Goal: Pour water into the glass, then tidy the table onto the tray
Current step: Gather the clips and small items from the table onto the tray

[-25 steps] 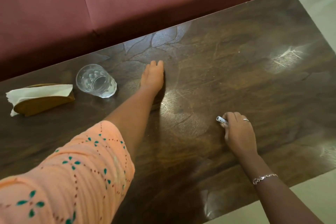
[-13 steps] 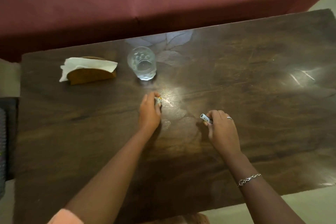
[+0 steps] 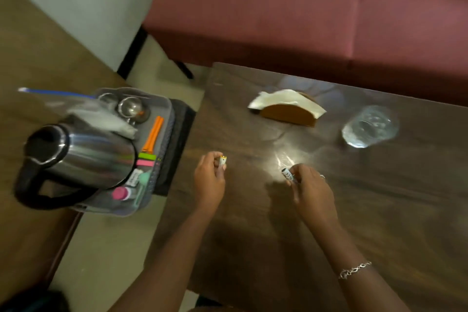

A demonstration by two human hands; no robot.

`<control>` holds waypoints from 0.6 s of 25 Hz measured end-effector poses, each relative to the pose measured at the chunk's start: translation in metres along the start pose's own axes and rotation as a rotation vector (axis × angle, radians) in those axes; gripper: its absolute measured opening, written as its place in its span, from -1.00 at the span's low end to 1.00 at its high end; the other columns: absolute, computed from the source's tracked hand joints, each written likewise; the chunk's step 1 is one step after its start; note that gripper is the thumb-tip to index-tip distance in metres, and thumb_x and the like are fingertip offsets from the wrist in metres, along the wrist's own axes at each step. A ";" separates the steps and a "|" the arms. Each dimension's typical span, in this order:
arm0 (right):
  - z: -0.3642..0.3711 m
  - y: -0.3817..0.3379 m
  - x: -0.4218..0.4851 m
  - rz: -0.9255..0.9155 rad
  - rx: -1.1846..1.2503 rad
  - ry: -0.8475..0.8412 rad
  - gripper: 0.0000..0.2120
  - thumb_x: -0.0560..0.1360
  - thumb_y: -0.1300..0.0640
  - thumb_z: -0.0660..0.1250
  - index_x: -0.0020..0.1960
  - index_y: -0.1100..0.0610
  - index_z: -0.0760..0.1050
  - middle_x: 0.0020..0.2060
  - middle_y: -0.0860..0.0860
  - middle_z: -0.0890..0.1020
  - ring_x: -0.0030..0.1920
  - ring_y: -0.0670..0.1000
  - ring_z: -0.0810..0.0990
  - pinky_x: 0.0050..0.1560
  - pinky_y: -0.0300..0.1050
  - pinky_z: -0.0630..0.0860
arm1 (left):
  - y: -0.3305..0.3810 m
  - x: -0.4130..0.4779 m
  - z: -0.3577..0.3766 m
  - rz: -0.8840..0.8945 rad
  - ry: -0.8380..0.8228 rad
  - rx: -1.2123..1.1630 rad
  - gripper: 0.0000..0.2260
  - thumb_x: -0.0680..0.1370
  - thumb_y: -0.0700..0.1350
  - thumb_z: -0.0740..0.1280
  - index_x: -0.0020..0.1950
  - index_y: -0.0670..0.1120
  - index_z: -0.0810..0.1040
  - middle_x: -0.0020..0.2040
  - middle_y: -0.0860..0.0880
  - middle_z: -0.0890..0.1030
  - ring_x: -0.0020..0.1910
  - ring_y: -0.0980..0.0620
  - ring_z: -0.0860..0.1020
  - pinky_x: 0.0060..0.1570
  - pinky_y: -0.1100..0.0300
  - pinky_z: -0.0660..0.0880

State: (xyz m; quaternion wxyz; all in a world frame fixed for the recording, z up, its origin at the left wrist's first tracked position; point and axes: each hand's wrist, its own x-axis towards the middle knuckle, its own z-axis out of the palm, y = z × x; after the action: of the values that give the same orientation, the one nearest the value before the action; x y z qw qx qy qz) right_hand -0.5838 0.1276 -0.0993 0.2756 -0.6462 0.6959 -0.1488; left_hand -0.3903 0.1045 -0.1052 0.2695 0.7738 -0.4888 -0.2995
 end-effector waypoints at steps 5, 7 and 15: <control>0.056 -0.089 0.036 -0.059 0.118 -0.149 -0.60 0.51 0.30 0.23 0.31 0.02 0.40 0.12 0.09 0.58 0.09 0.10 0.55 -0.03 -0.12 0.41 | -0.049 0.029 -0.078 -0.031 0.115 -0.013 -0.75 0.48 -0.39 0.23 0.13 -0.24 0.47 -0.08 -0.26 0.54 -0.10 -0.18 0.50 -0.05 0.00 0.43; 0.075 -0.125 0.050 -0.052 0.190 -0.206 -0.67 0.51 0.30 0.24 0.22 0.04 0.46 -0.01 0.07 0.61 0.02 0.08 0.58 -0.09 -0.12 0.45 | -0.070 0.036 -0.104 -0.061 0.167 -0.013 -0.77 0.47 -0.40 0.24 0.11 -0.24 0.49 -0.13 -0.23 0.52 -0.15 -0.15 0.48 -0.12 0.09 0.39; 0.162 -0.253 0.130 -0.107 0.202 -0.326 -0.82 0.40 0.31 0.38 -0.03 0.19 0.47 -0.32 0.03 0.53 -0.23 0.07 0.58 -0.19 -0.11 0.54 | -0.132 0.051 -0.150 -0.212 0.172 -0.030 -0.78 0.48 -0.34 0.28 0.12 -0.25 0.49 -0.12 -0.21 0.54 -0.15 -0.13 0.49 -0.13 0.09 0.40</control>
State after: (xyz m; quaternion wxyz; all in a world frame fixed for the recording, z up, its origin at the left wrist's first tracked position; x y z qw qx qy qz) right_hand -0.2857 -0.0062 -0.1118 0.4397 -0.6668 0.5884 -0.1257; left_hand -0.1854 0.1265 -0.1075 0.2887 0.8398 -0.3751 -0.2659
